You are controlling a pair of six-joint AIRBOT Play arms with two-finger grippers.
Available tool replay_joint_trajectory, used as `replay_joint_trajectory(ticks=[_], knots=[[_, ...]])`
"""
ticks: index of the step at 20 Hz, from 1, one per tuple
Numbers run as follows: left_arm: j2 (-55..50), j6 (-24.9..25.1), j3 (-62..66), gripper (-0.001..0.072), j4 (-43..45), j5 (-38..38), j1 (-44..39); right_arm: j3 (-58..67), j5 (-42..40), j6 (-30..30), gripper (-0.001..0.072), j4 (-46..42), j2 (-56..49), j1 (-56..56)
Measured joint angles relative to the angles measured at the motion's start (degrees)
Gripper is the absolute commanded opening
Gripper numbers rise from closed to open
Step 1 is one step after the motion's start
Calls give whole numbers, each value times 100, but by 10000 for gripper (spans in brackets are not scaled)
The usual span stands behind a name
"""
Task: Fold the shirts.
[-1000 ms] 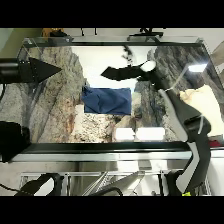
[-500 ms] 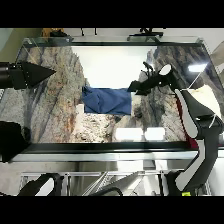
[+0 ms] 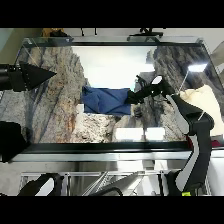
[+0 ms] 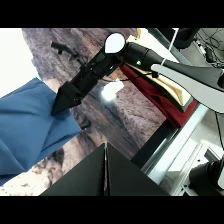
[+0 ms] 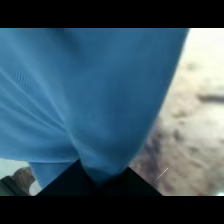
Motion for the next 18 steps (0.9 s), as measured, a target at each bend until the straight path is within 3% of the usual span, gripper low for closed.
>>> replay_joint_trajectory(ticks=[5, 8, 18], knots=[[2, -48, 0, 11, 13, 0, 0, 238, 52, -776, 18, 1521, 461, -107], [2, -90, 0, 12, 11, 0, 0, 697, -15, -962, 18, 1930, 909, -494], [2, -175, 0, 12, -4, 0, 0, 1233, -529, -485, 18, 1950, 1880, -2938]])
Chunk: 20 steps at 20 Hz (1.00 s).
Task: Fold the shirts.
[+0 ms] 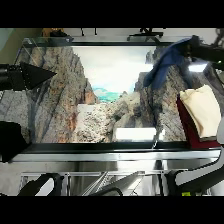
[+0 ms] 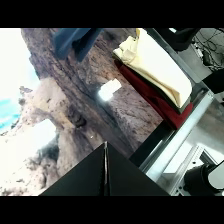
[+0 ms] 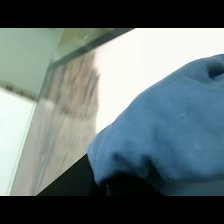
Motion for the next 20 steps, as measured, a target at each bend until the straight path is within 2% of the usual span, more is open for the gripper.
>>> replay_joint_trajectory(ticks=[8, 14, 20], knots=[[0, -17, 0, 11, 4, 96, 0, 22, -144, 245, 18, -400, 275, -1556], [0, -15, 0, 12, 17, 133, 0, 22, 9, 396, 18, -647, 533, -2205], [0, -11, 0, 11, 15, 149, 0, 22, 813, 1034, 17, -1880, 876, -2398]])
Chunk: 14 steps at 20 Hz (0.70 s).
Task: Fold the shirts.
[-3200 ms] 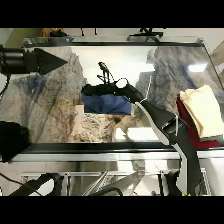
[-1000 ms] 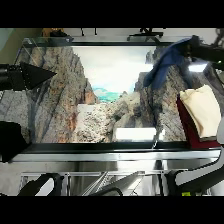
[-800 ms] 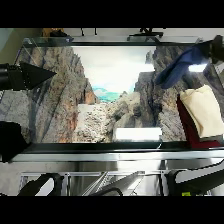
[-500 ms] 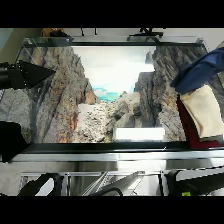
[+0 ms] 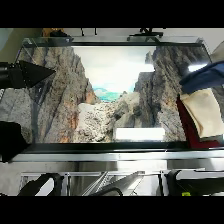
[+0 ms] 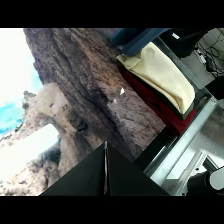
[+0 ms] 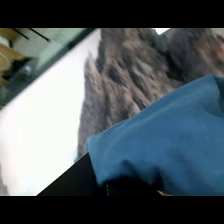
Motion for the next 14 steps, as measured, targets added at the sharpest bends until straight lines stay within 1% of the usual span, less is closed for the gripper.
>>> replay_joint_trajectory(ticks=[3, 8, 12, 13, 14], knots=[[-4, 11, 0, 11, -2, -4, 0, 0, 619, 588, 17, -789, 96, -22], [-4, 11, 0, 12, 0, -133, 0, 0, 1849, 1773, 18, -2105, 170, -28], [-4, 11, 0, 12, 2, -254, 0, -61, 2675, 2396, 27, -3101, 275, -28], [-4, 9, 0, 12, 2, -273, 0, -122, 2800, 2505, 206, -3289, 319, -28], [-4, 9, 0, 12, 2, -286, 0, -229, 2907, 2583, 538, -3453, 374, -28]])
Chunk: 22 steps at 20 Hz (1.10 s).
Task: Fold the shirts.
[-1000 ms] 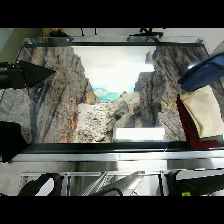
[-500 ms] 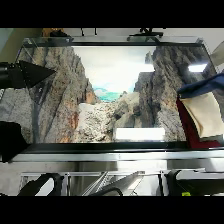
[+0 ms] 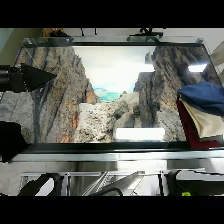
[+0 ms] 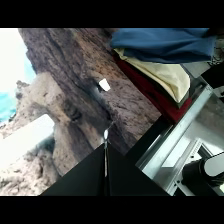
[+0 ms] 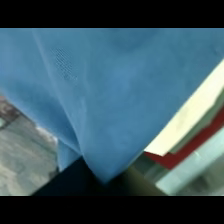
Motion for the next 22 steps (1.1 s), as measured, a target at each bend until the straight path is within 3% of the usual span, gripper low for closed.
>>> replay_joint_trajectory(ticks=[1, 6, 7, 8, 9, 11, 12, 16, 22], knots=[[0, 0, 0, 12, 0, -20, 0, -149, 83, 74, 691, -111, 63, 0], [0, -7, 0, 12, -4, -55, 0, -1010, 260, 225, 687, -494, 352, 0], [0, -11, 0, 12, -4, -57, 0, -1097, 264, 229, 593, -551, 378, 0], [0, -11, 0, 12, -7, -55, 0, -1154, 264, 229, 293, -549, 398, 0], [0, -11, 0, 12, -15, -55, 0, -1198, 232, 225, 68, -459, 411, 0], [0, -11, 0, 12, -17, -35, 0, -1250, 15, 109, 62, 55, 426, 9], [0, -11, 0, 12, -17, -22, 0, -1266, -118, 20, 19, 374, 437, 39], [0, -9, 0, 10, 7, 4, 0, -1480, -566, -400, 17, 1174, 570, 579], [682, -11, -1193, 9, 39, 74, -267, -3858, -1696, -896, 18, 1309, 1950, 2367]])
